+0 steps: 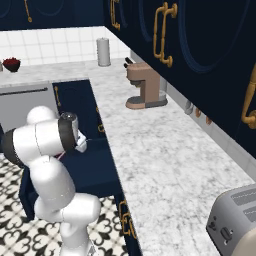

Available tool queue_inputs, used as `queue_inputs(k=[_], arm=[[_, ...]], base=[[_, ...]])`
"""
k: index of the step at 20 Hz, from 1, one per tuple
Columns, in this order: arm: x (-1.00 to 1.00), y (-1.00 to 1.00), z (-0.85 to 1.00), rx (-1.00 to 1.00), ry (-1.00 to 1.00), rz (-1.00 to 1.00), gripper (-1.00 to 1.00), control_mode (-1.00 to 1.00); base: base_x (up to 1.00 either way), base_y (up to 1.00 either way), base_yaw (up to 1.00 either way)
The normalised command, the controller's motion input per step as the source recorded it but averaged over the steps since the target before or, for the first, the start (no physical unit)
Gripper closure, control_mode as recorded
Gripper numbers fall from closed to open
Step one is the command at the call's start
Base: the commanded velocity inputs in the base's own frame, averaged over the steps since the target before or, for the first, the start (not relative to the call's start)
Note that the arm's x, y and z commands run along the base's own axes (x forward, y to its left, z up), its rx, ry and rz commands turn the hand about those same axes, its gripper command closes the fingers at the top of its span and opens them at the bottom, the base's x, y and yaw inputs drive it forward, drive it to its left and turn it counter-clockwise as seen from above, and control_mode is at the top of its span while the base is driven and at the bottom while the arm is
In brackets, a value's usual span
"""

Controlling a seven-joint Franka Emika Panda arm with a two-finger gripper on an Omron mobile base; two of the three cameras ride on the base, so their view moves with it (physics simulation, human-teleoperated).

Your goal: Take a straw from the drawer in front and place it inside the glass cup on the dining counter.

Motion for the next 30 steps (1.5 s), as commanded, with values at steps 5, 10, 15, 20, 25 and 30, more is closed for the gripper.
queue_inputs(k=[5, 10, 15, 20, 25, 30], arm=[[0.01, 0.00, 1.00, 0.00, -0.11, 0.00, 1.00, -1.00], [0.00, 0.00, 1.00, -0.10, -0.08, 0.00, 1.00, -1.00], [-0.10, -0.03, 1.00, -0.19, -0.07, 0.00, 1.00, -1.00], [-0.44, -0.24, 1.00, -0.24, -0.14, 0.00, 1.00, -1.00], [-0.68, -0.52, 0.92, -0.16, -0.08, 0.00, 1.00, -1.00], [-0.72, -0.41, 0.45, 0.00, 0.00, 0.00, 1.00, -1.00]], base=[[0.00, 0.00, 0.00], [0.00, 0.00, 0.00], [0.00, 0.00, 0.00], [0.00, 0.00, 0.00], [0.00, 0.00, 0.00], [0.00, 0.00, 0.00]])
